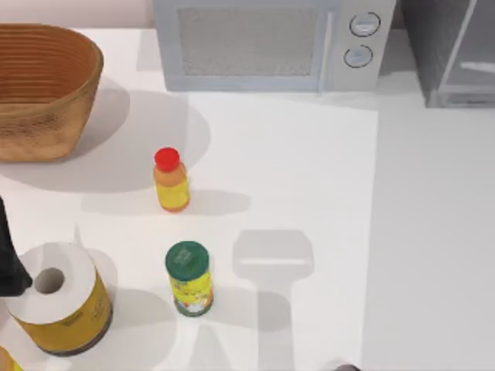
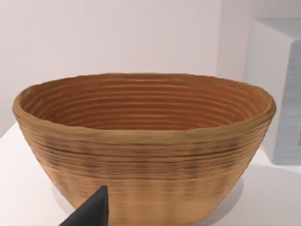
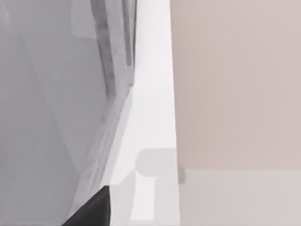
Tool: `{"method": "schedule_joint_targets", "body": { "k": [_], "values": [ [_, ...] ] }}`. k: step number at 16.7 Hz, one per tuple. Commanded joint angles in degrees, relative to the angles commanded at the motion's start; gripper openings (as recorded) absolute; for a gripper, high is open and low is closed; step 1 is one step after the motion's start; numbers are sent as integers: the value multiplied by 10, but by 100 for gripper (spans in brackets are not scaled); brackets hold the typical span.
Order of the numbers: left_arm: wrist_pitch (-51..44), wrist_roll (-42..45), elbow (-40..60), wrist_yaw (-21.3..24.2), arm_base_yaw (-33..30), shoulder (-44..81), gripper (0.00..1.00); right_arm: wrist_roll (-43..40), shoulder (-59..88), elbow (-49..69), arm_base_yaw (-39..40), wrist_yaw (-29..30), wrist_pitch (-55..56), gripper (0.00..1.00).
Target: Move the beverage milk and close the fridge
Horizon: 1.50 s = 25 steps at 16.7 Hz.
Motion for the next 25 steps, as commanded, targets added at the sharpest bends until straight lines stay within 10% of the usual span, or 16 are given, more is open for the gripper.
{"method": "schedule_joint_targets", "body": {
  "k": [6,17,25],
  "values": [
    [0,0,0,0,0,0,100,64,-21,-29,90,82,47,100],
    [0,0,0,0,0,0,100,335,-92,-146,496,394,159,100],
    [0,0,0,0,0,0,100,349,-109,-161,516,421,180,100]
  ]
}}
